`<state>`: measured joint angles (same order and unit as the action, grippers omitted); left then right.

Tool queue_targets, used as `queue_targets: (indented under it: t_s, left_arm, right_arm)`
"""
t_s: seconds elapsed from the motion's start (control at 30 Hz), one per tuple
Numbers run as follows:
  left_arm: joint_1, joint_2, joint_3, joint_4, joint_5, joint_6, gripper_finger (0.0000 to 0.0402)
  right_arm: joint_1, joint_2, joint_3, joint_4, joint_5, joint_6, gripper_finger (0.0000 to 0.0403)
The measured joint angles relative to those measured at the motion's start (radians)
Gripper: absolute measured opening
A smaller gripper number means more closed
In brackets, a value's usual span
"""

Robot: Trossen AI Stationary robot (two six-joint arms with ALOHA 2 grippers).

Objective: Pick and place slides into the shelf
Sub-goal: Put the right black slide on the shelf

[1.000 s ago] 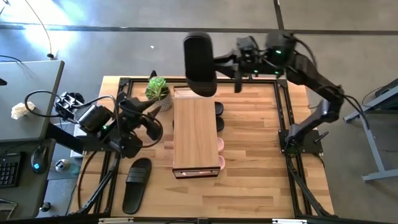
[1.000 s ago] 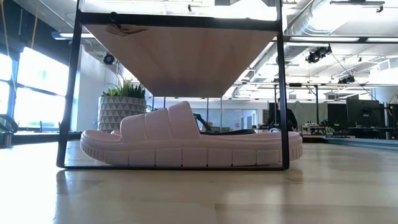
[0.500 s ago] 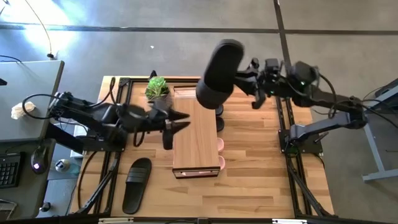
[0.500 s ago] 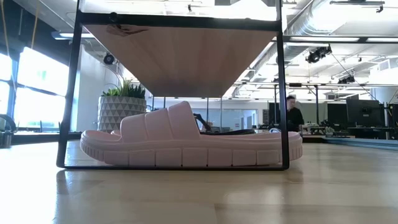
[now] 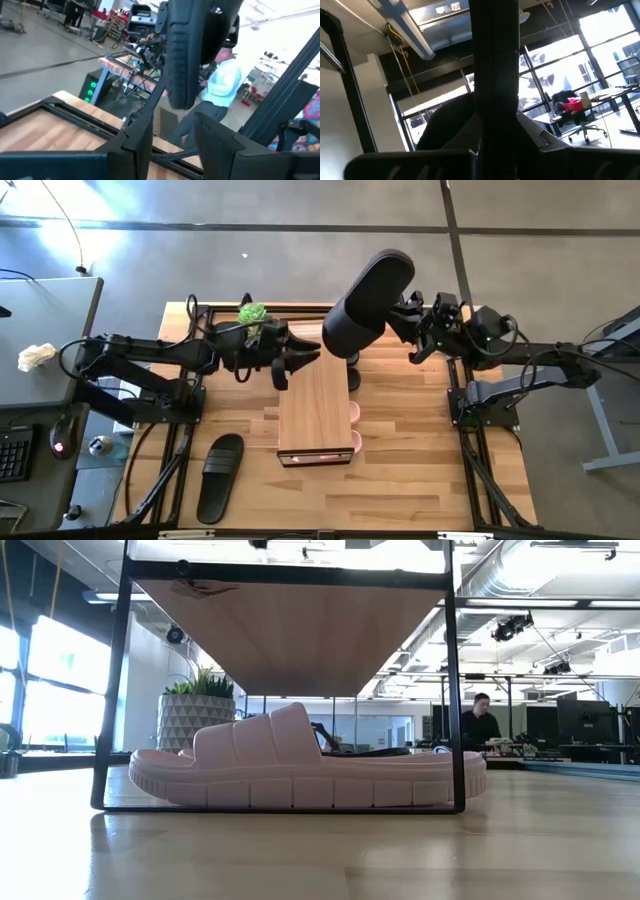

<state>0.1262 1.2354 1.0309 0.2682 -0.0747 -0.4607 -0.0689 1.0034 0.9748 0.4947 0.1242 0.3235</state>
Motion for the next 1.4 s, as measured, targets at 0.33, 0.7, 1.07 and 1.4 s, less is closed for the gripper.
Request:
queue_targets:
  t_s: [0.33,0.7,1.07,1.4]
  left_arm:
    - [0.038,0.019,-0.078,0.180,0.067,-0.067,0.0129]
    - [0.038,0.052,-0.075,0.216,0.077,-0.062,0.0129]
    - [0.037,0.057,-0.075,0.237,0.000,-0.042,0.0107]
    - [0.037,0.057,-0.075,0.232,-0.026,-0.042,0.0030]
  right_arm:
    - [0.000,0.026,-0.009,0.019,0.054,0.025,0.0041]
    - [-0.002,0.087,-0.008,0.059,0.055,0.062,0.0041]
    - [-0.002,0.112,-0.008,0.080,0.054,0.062,0.0041]
    - [-0.003,0.112,-0.008,0.085,0.052,0.052,0.0068]
